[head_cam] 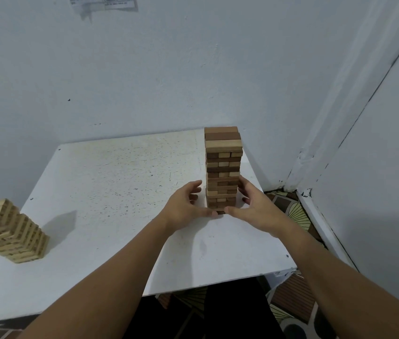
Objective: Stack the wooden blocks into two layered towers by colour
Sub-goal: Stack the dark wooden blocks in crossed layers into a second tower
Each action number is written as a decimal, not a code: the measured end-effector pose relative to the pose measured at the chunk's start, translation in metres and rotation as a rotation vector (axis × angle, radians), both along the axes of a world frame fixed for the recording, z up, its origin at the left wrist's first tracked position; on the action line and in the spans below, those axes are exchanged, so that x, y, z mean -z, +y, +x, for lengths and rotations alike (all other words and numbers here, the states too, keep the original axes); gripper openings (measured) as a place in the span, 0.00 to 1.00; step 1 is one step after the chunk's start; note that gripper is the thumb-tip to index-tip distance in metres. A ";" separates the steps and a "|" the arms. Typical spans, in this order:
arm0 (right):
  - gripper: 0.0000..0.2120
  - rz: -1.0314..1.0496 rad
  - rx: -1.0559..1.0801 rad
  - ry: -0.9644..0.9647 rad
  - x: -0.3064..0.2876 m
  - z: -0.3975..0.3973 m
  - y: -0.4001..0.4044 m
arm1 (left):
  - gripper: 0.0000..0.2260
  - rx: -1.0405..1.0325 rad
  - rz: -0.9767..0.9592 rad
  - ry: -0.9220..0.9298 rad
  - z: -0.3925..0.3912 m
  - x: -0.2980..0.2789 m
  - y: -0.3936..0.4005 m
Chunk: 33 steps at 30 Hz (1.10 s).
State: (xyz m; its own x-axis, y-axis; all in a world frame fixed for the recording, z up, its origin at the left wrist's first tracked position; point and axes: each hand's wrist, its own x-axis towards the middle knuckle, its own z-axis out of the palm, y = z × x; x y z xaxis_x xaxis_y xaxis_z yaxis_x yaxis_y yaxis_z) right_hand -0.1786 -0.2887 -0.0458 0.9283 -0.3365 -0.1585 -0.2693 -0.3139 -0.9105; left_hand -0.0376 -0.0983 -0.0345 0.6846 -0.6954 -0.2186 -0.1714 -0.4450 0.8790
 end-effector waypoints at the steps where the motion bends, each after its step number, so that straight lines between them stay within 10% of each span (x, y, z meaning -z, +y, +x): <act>1: 0.48 0.006 -0.013 0.009 -0.001 0.001 -0.003 | 0.51 0.004 0.016 0.005 0.002 0.000 -0.001; 33: 0.39 -0.247 -0.098 0.309 -0.024 0.026 -0.026 | 0.29 0.123 0.270 -0.220 0.025 -0.004 -0.017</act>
State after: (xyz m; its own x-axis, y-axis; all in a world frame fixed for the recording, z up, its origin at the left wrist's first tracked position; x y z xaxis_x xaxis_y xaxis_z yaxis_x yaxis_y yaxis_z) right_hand -0.1525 -0.3144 -0.0220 0.8791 -0.3122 -0.3602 -0.4764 -0.5509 -0.6853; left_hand -0.0122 -0.1153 -0.0306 0.6505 -0.7127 -0.2624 -0.4094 -0.6201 0.6692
